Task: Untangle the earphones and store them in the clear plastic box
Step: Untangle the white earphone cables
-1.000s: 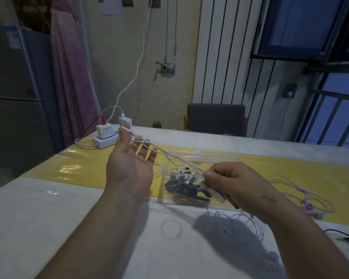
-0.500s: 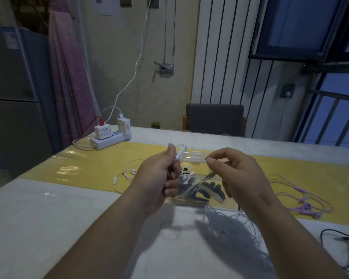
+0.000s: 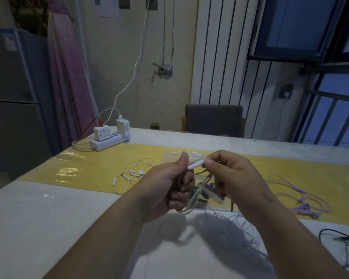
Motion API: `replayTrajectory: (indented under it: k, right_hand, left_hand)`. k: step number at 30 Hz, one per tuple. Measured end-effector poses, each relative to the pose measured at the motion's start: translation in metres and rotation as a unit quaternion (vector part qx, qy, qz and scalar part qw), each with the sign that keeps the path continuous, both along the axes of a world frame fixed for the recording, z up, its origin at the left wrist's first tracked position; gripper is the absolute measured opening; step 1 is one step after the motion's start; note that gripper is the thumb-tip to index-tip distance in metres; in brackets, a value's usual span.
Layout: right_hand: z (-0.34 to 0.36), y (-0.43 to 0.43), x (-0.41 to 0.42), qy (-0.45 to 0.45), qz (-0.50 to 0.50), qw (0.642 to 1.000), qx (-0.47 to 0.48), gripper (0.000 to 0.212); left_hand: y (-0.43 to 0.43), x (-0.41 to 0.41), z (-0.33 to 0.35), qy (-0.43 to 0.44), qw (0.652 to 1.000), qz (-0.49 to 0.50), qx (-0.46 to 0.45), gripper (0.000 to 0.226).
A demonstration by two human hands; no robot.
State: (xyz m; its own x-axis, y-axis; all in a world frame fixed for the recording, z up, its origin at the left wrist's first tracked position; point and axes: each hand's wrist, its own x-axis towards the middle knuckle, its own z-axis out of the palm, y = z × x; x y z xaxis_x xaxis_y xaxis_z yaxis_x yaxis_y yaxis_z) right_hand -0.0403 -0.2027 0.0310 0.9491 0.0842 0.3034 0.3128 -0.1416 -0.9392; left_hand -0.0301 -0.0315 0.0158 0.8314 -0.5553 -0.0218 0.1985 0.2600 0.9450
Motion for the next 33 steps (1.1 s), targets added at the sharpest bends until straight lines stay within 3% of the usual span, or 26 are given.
replayTrajectory:
  k: [4,9,15,19,24,30,33]
  right_hand:
    - [0.010,-0.004,-0.007,0.086,0.086,0.980,0.157,0.015]
    - [0.011,-0.003,-0.006,0.168,0.119,0.935,0.289,0.023]
    - [0.010,-0.001,-0.008,0.107,-0.011,0.974,0.201,0.040]
    - [0.006,0.000,-0.004,0.057,-0.105,0.976,0.182,0.040]
    - [-0.005,-0.001,-0.001,-0.092,-0.264,0.960,-0.019,0.023]
    - [-0.003,0.010,-0.017,-0.123,-0.238,0.961,-0.069,0.020]
    - [-0.021,0.014,-0.027,-0.076,-0.199,0.972,-0.098,0.020]
  left_hand:
    - [0.004,0.001,-0.001,-0.094,0.993,0.040,-0.057,0.010]
    - [0.002,0.005,-0.002,-0.148,0.977,0.146,-0.038,0.012]
    - [0.010,0.006,0.001,-0.206,0.949,0.223,0.080,0.021]
    - [0.008,0.004,0.003,-0.184,0.957,0.213,0.069,0.018]
    - [0.004,0.000,0.000,-0.189,0.958,0.186,0.107,0.018]
    - [0.015,0.003,0.010,-0.153,0.958,0.165,0.180,0.016]
    - [0.026,0.005,0.014,-0.162,0.940,0.146,0.262,0.016]
